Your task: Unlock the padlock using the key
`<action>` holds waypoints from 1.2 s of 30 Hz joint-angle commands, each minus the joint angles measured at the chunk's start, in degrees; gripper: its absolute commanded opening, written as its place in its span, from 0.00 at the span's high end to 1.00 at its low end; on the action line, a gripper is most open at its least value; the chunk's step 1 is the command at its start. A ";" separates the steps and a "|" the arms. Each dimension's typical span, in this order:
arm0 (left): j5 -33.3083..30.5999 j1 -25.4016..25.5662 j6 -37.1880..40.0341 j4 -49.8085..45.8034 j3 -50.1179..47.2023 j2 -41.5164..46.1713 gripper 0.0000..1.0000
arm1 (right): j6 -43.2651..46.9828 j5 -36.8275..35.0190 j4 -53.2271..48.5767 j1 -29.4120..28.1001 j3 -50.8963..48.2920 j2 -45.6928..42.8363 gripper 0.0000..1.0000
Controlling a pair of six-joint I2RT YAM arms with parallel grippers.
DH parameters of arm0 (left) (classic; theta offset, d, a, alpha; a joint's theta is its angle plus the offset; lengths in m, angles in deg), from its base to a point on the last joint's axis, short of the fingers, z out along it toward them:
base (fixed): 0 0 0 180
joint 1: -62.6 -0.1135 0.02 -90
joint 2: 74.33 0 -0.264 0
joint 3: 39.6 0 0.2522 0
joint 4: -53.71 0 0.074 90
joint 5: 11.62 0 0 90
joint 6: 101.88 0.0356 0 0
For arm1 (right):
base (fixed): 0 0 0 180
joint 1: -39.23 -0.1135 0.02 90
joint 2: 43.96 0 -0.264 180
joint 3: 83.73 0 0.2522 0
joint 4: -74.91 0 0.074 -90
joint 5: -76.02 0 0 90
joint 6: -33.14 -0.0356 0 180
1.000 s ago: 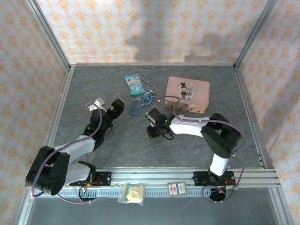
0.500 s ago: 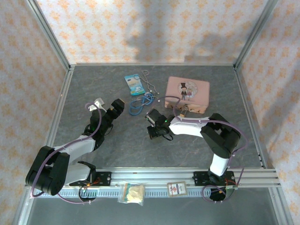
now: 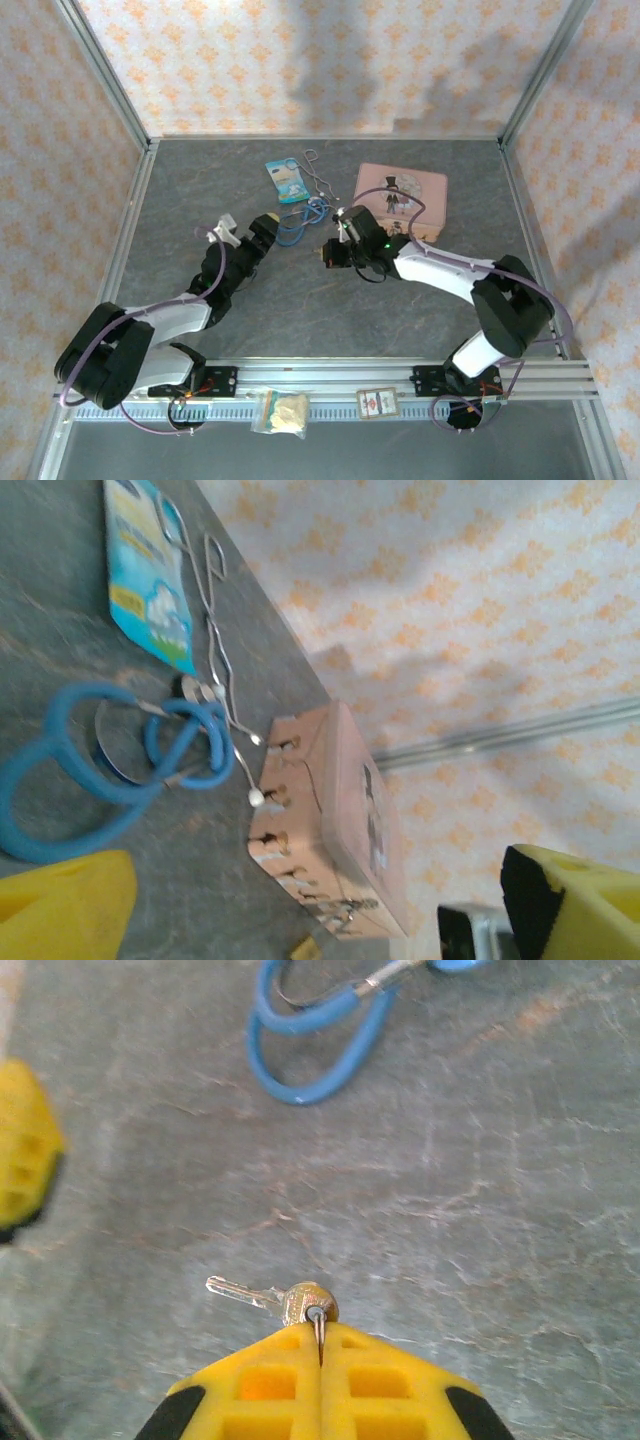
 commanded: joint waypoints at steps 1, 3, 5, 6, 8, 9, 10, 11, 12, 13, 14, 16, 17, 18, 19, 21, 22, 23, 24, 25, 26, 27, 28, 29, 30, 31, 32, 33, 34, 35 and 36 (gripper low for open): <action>1.04 2.60 -1.85 7.30 2.24 -2.94 0.14 | -4.64 0.42 5.24 -0.10 -1.15 -2.93 1.00; 1.98 3.79 -1.35 9.20 3.30 -5.07 0.23 | -6.16 0.01 7.26 -0.10 -1.91 -4.11 1.00; 3.49 4.64 -1.00 11.09 4.50 -7.50 0.32 | -7.29 0.08 8.95 -0.10 -2.64 -4.80 1.00; 4.37 5.10 -0.91 12.12 5.11 -8.71 0.37 | -7.85 0.30 9.47 -0.10 -2.81 -4.91 1.00; 5.50 5.96 -0.34 12.98 6.27 -10.48 0.44 | -8.37 0.44 9.95 -0.10 -3.05 -4.94 1.00; 5.81 6.45 0.16 12.81 6.84 -11.16 0.46 | -8.59 0.61 10.32 -0.14 -3.26 -4.94 1.00; 5.97 6.94 0.76 12.29 7.51 -11.67 0.46 | -8.88 0.83 10.74 -0.11 -3.50 -4.94 1.00; 6.08 7.33 1.26 11.88 7.95 -12.00 0.46 | -9.06 1.03 11.05 -0.12 -3.59 -4.88 1.00; 6.24 7.70 1.69 11.50 8.37 -12.43 0.47 | -9.24 1.19 11.37 -0.14 -3.75 -4.88 1.00; 6.34 8.00 2.01 11.25 8.71 -12.67 0.49 | -9.46 1.24 11.59 -0.10 -3.85 -5.00 1.00; 6.34 8.28 2.25 11.10 8.89 -12.96 0.52 | -9.61 1.25 11.78 -0.09 -3.94 -5.08 1.00; 6.06 8.77 2.81 10.49 9.15 -13.26 0.53 | -9.68 1.15 12.05 -0.01 -4.04 -5.35 1.00; 5.84 8.90 3.30 9.94 9.26 -13.25 0.53 | -9.60 1.37 12.06 -0.01 -3.99 -5.46 1.00; 5.57 9.09 3.78 9.24 9.48 -13.27 0.53 | -9.59 1.58 12.04 -0.01 -3.90 -5.44 1.00; 5.21 9.21 4.44 8.38 9.61 -13.36 0.53 | -9.61 1.71 12.05 -0.01 -3.91 -5.49 1.00; 4.75 9.36 5.18 7.17 9.66 -13.44 0.53 | -9.69 1.78 12.05 -0.01 -3.86 -5.62 1.00; 4.66 9.35 5.32 7.03 9.55 -13.47 0.53 | -9.80 1.77 12.10 -0.01 -3.94 -5.72 1.00; 4.54 9.39 5.41 7.01 9.45 -13.51 0.53 | -9.83 1.84 12.20 -0.01 -4.08 -5.84 1.00; 4.55 9.54 5.43 6.93 9.50 -13.60 0.53 | -9.95 1.79 12.29 -0.01 -4.21 -5.98 1.00; 4.58 9.53 5.59 6.92 9.53 -13.69 0.53 | -9.94 1.78 12.25 -0.01 -4.21 -5.98 1.00; 4.67 9.49 5.64 6.89 9.52 -13.76 0.53 | -9.97 1.78 12.31 -0.01 -4.21 -5.95 1.00; 4.82 9.54 5.76 6.86 9.61 -13.85 0.55 | -10.01 1.89 12.35 -0.01 -4.21 -5.87 1.00; 4.88 9.57 5.85 6.96 9.70 -13.86 0.59 | -10.15 2.00 12.40 -0.01 -4.22 -5.83 1.00; 4.93 9.57 5.92 6.92 9.77 -13.92 0.63 | -10.15 1.97 12.49 -0.02 -4.21 -5.83 1.00; 4.91 9.57 5.94 6.92 9.83 -13.95 0.67 | -10.21 1.94 12.57 -0.02 -4.22 -5.83 1.00; 4.92 9.61 6.03 6.92 9.87 -13.95 0.71 | -10.19 1.99 12.59 -0.03 -4.21 -5.86 1.00; 4.86 9.57 6.08 6.96 9.88 -13.87 0.75 | -10.21 1.99 12.65 -0.01 -4.25 -5.79 1.00; 4.73 9.60 6.12 6.92 9.87 -13.86 0.80 | -10.25 1.98 12.60 -0.01 -4.22 -5.87 1.00; 4.67 9.62 6.19 6.89 9.88 -13.77 0.85 | -10.23 1.97 12.61 0.03 -4.21 -5.99 1.00; 4.56 9.56 6.27 6.92 9.88 -13.69 0.90 | -10.20 1.98 12.58 -0.01 -4.22 -6.00 1.00; 4.44 9.57 6.43 6.68 9.85 -13.64 0.96 | -10.17 1.94 12.57 -0.01 -4.21 -6.05 1.00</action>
